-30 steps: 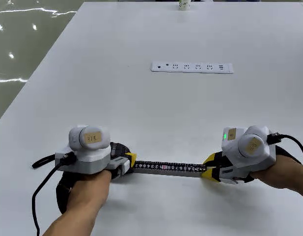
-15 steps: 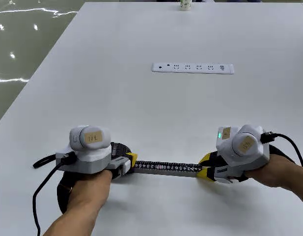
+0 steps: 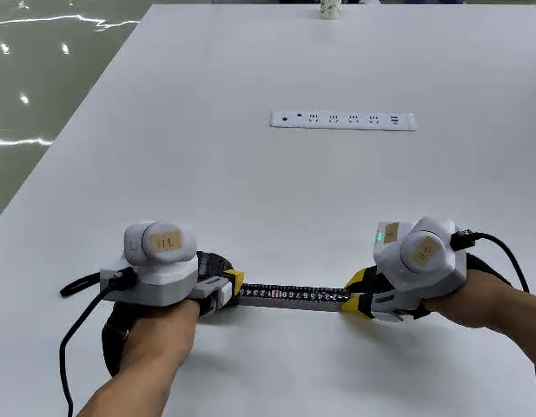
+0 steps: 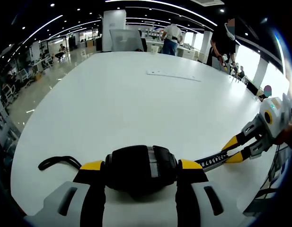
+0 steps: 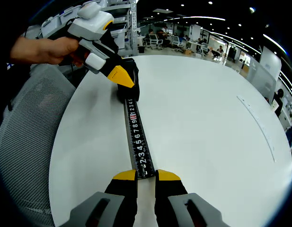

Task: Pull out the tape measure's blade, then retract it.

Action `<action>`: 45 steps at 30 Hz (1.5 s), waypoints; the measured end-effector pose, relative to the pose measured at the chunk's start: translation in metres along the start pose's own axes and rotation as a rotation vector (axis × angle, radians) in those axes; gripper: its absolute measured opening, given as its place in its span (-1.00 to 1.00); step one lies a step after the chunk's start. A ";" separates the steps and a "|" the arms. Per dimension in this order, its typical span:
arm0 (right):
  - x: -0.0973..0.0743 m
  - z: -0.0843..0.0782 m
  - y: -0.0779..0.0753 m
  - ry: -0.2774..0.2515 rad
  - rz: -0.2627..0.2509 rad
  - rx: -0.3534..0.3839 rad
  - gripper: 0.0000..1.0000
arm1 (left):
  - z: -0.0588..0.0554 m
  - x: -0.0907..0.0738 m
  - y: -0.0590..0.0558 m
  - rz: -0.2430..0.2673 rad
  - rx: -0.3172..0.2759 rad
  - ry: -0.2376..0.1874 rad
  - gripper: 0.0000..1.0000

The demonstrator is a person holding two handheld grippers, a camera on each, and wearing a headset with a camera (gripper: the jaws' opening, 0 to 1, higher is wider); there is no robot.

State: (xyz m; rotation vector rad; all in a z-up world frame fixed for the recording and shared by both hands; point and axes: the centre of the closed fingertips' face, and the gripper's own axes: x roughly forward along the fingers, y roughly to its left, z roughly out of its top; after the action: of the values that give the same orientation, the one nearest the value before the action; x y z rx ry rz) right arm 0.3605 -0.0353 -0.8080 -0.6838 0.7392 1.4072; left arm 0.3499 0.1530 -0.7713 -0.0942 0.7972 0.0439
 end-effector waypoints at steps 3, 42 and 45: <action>0.002 0.002 0.000 -0.003 0.002 0.002 -0.81 | 0.000 0.000 0.000 -0.001 -0.002 0.001 0.09; 0.022 0.030 0.006 -0.030 0.032 0.004 -0.81 | 0.000 0.000 0.001 -0.008 -0.013 0.006 0.09; 0.024 0.034 0.007 -0.035 0.035 0.004 -0.81 | 0.000 -0.001 0.001 -0.009 -0.015 0.007 0.09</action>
State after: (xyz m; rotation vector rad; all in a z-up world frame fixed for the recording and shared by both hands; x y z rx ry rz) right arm 0.3556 0.0064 -0.8069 -0.6446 0.7297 1.4458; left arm 0.3497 0.1539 -0.7707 -0.1125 0.8030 0.0408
